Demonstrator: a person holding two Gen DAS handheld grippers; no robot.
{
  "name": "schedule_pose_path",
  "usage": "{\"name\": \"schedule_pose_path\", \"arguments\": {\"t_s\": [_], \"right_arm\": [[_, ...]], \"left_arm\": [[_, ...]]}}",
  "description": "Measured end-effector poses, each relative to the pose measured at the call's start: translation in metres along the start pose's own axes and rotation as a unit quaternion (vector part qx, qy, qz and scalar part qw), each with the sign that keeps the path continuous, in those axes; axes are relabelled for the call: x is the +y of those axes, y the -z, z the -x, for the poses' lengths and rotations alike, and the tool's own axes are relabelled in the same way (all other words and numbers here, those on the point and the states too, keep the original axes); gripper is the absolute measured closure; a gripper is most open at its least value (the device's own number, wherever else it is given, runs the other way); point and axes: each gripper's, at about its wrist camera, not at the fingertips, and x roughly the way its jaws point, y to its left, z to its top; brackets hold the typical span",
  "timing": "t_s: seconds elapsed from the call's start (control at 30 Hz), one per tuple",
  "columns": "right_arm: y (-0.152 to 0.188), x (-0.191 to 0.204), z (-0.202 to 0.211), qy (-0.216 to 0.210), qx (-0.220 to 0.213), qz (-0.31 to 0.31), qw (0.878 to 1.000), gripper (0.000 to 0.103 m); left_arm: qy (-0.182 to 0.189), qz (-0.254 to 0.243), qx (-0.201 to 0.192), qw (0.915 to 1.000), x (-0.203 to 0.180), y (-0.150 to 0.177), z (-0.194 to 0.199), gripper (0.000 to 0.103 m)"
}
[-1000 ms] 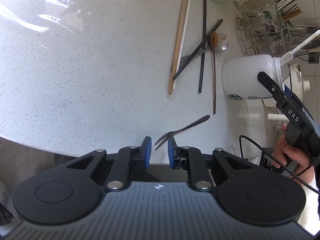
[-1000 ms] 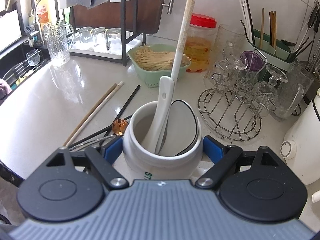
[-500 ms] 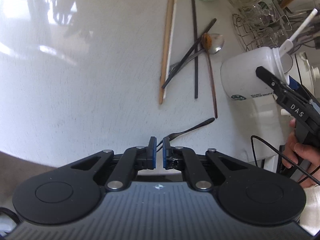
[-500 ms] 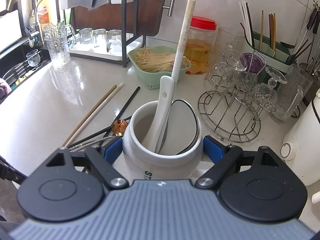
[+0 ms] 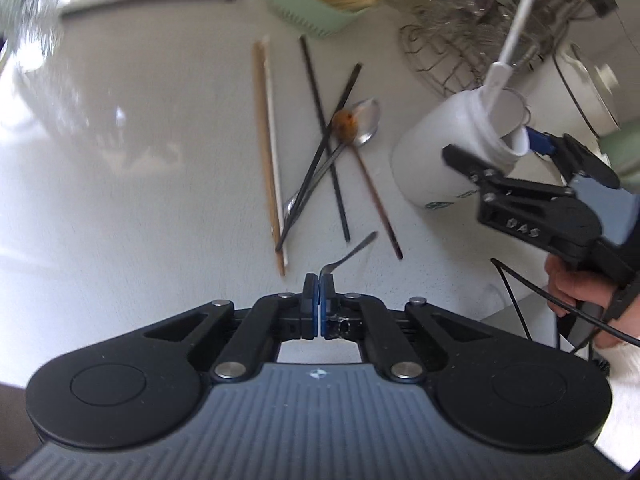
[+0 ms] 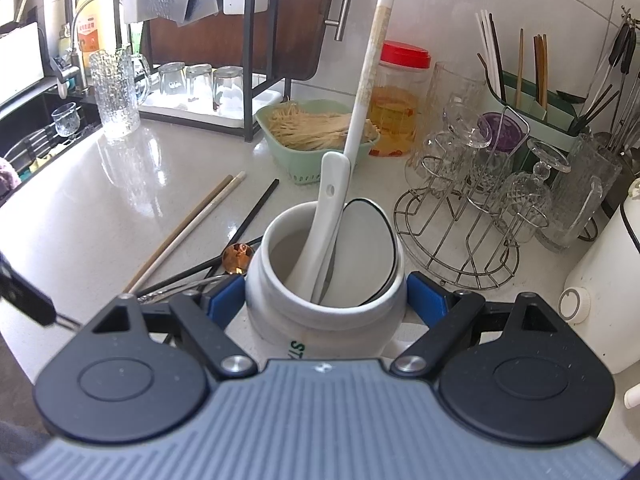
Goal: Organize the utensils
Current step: 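Lift the dark fork with the left tool and carry it to the mug, then lower the dark fork into the white mug with the left tool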
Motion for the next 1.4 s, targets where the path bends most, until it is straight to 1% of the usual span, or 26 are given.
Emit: {"name": "schedule_pose_path", "arguments": {"t_s": [0.23, 0.33, 0.43, 0.7, 0.77, 0.9, 1.13, 1.33, 1.4], "right_arm": [[0.002, 0.002, 0.001, 0.005, -0.005, -0.002, 1.0, 0.013], [0.002, 0.003, 0.001, 0.006, -0.007, -0.003, 1.0, 0.013], [0.002, 0.003, 0.001, 0.009, -0.009, -0.004, 1.0, 0.013], [0.002, 0.004, 0.001, 0.01, -0.01, -0.004, 1.0, 0.013], [0.002, 0.004, 0.001, 0.01, -0.01, -0.004, 1.0, 0.013], [0.002, 0.004, 0.001, 0.01, -0.011, -0.004, 1.0, 0.013], [0.003, 0.003, 0.003, 0.009, -0.014, -0.002, 1.0, 0.013], [0.006, 0.002, 0.005, 0.002, -0.02, 0.002, 1.0, 0.013], [0.007, 0.002, 0.005, -0.001, -0.022, 0.004, 1.0, 0.013]], "left_arm": [[-0.014, -0.059, -0.003, 0.9981, -0.015, -0.027, 0.026, 0.102], [-0.023, -0.088, -0.002, 0.9958, -0.023, -0.039, 0.035, 0.103], [-0.023, -0.115, 0.004, 0.9931, -0.032, -0.05, 0.044, 0.103], [-0.054, -0.203, 0.006, 0.9777, -0.062, -0.08, 0.089, 0.102], [-0.058, -0.221, 0.001, 0.9736, -0.071, -0.088, 0.099, 0.102], [-0.062, -0.251, 0.004, 0.966, -0.089, -0.101, 0.112, 0.102], [-0.07, -0.293, 0.016, 0.9536, -0.121, -0.119, 0.118, 0.102], [-0.076, -0.324, 0.021, 0.9426, -0.147, -0.131, 0.11, 0.102], [-0.077, -0.332, 0.029, 0.9397, -0.155, -0.133, 0.104, 0.102]]}}
